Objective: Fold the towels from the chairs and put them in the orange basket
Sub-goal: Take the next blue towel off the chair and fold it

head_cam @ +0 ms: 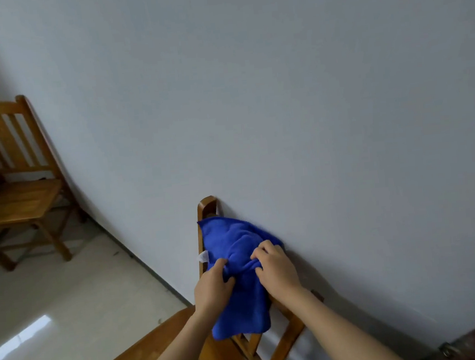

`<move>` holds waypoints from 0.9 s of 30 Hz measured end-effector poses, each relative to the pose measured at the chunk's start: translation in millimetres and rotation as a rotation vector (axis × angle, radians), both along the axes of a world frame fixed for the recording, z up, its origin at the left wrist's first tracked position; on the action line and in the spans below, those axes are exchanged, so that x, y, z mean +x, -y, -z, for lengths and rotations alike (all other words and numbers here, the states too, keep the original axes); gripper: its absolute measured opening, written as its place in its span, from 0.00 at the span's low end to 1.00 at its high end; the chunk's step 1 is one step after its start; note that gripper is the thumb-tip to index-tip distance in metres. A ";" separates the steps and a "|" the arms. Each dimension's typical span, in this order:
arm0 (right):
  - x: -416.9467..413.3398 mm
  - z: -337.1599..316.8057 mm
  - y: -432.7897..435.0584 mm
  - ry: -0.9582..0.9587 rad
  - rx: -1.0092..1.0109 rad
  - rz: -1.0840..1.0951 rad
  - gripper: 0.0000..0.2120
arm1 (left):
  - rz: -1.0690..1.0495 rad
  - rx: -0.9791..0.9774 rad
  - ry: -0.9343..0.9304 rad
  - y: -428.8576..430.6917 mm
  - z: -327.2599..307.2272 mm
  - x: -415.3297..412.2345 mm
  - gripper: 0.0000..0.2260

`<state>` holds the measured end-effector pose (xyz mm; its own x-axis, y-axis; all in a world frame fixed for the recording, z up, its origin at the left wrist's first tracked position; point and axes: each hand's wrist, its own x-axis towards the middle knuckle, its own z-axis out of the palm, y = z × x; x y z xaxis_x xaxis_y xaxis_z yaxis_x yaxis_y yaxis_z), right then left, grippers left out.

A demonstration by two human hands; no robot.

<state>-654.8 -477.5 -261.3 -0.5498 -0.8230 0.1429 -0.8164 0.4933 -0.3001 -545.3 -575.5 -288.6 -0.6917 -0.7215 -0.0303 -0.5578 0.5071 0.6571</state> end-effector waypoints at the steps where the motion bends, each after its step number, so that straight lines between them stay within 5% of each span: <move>1: 1.8 -0.8 0.0 -0.077 -0.012 -0.023 0.09 | 0.004 -0.001 -0.002 -2.7 2.5 5.8 0.14; 7: 30.6 6.5 4.0 -0.312 -0.007 -0.180 0.15 | -0.093 0.001 -0.039 -5.3 10.4 50.1 0.14; 19: 108.7 6.7 -22.1 0.135 -0.056 -0.521 0.11 | -0.355 -0.221 0.097 -72.9 -9.7 169.5 0.10; 24: 130.2 -14.4 -25.2 0.261 -0.128 -0.662 0.11 | -0.380 -0.432 0.097 -91.4 -29.4 206.5 0.19; 27: 143.6 -26.2 -26.1 0.393 -0.126 -0.763 0.09 | -0.471 -0.465 0.028 -98.3 -50.7 221.6 0.12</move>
<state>-511.3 -451.4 -235.1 0.1172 -0.9778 0.1736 -0.7361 -0.2029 -0.6458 -323.7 -477.2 -237.9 -0.3026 -0.8888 0.3443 -0.8029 0.4323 0.4104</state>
